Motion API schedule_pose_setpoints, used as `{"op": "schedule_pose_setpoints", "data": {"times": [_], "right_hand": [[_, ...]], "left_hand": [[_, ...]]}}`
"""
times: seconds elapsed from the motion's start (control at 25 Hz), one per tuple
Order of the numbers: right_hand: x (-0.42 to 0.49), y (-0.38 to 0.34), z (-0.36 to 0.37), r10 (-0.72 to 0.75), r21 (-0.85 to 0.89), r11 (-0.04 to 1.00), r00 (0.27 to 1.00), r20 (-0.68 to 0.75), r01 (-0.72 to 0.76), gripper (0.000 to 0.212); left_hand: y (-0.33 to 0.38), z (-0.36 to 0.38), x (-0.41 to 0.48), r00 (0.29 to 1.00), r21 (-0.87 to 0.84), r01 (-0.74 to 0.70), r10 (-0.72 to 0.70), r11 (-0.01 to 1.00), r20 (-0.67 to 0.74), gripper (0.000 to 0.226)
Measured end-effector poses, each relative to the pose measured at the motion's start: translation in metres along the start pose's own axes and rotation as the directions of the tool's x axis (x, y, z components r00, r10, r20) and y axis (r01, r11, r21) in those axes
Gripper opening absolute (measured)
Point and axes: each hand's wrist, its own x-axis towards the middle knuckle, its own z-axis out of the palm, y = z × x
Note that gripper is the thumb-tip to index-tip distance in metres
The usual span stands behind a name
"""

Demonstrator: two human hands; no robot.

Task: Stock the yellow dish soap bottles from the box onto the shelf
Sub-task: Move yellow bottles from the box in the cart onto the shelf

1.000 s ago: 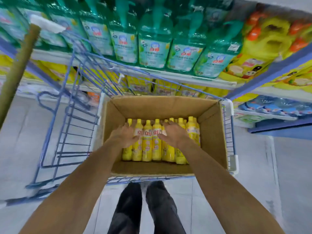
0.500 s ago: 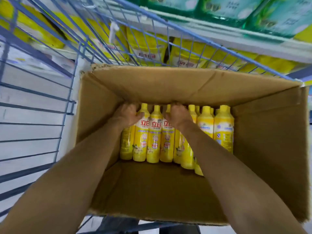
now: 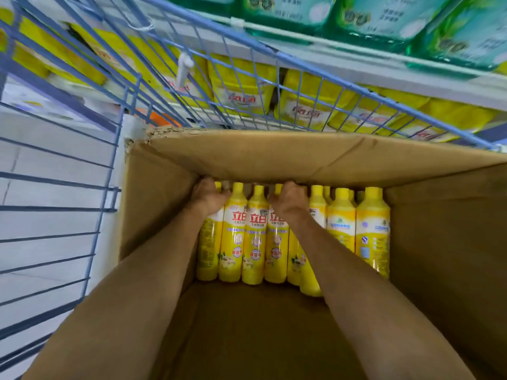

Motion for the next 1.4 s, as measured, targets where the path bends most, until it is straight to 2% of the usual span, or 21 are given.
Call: {"op": "schedule_pose_setpoints", "data": {"times": [0.2, 0.36, 0.44, 0.56, 0.64, 0.76, 0.84, 1.0, 1.12, 1.28, 1.4], "right_hand": [[-0.003, 0.005, -0.002, -0.039, 0.001, 0.999, 0.998, 0.042, 0.039, 0.047], [-0.001, 0.017, -0.014, -0.082, 0.068, 0.995, 0.996, 0.027, 0.080, 0.033], [-0.006, 0.025, -0.014, -0.126, 0.217, 0.968, 0.992, -0.010, 0.125, 0.036], [-0.015, 0.034, -0.008, -0.148, 0.379, 0.915, 0.989, -0.010, 0.140, 0.038], [-0.020, 0.036, -0.005, -0.179, 0.425, 0.895, 0.982, 0.065, 0.135, 0.047], [-0.033, 0.043, -0.006, -0.269, 0.507, 0.849, 0.947, 0.177, 0.146, 0.046], [-0.043, 0.050, -0.005, -0.276, 0.470, 0.870, 0.937, 0.216, 0.148, 0.050], [-0.050, 0.050, 0.003, -0.231, 0.313, 0.936, 0.950, 0.210, 0.158, 0.076], [-0.062, 0.050, -0.003, -0.213, 0.431, 0.896, 0.956, 0.200, 0.109, 0.070], [-0.094, 0.051, -0.038, -0.296, 0.498, 0.842, 0.950, 0.103, 0.208, 0.056], [-0.126, 0.034, -0.081, -0.375, 0.496, 0.813, 0.926, 0.046, 0.305, 0.045]], "left_hand": [[-0.033, 0.014, 0.010, 0.999, -0.135, 0.033, -0.030, 0.990, 0.024, 0.064], [-0.011, 0.001, -0.021, 0.999, -0.379, 0.041, -0.044, 0.924, 0.000, 0.028], [-0.010, 0.005, -0.026, 0.999, -0.453, 0.010, -0.028, 0.891, -0.032, 0.029], [-0.023, 0.012, -0.039, 0.999, -0.463, -0.048, 0.044, 0.885, -0.019, 0.028], [-0.036, 0.014, -0.042, 0.997, -0.394, -0.071, 0.075, 0.916, -0.003, 0.027], [-0.044, 0.015, -0.043, 0.993, -0.298, -0.105, 0.117, 0.949, 0.025, 0.043], [-0.047, 0.016, -0.047, 0.995, -0.267, -0.083, 0.097, 0.960, 0.039, 0.050], [-0.061, 0.026, -0.056, 0.998, -0.214, -0.030, 0.041, 0.976, 0.047, 0.073], [-0.062, 0.025, -0.064, 0.997, -0.298, -0.039, 0.055, 0.954, 0.045, 0.059], [-0.049, 0.006, -0.104, 0.978, -0.441, -0.159, 0.201, 0.883, 0.051, 0.052], [-0.022, -0.021, -0.138, 0.933, -0.489, -0.278, 0.354, 0.826, 0.068, 0.049]]}}
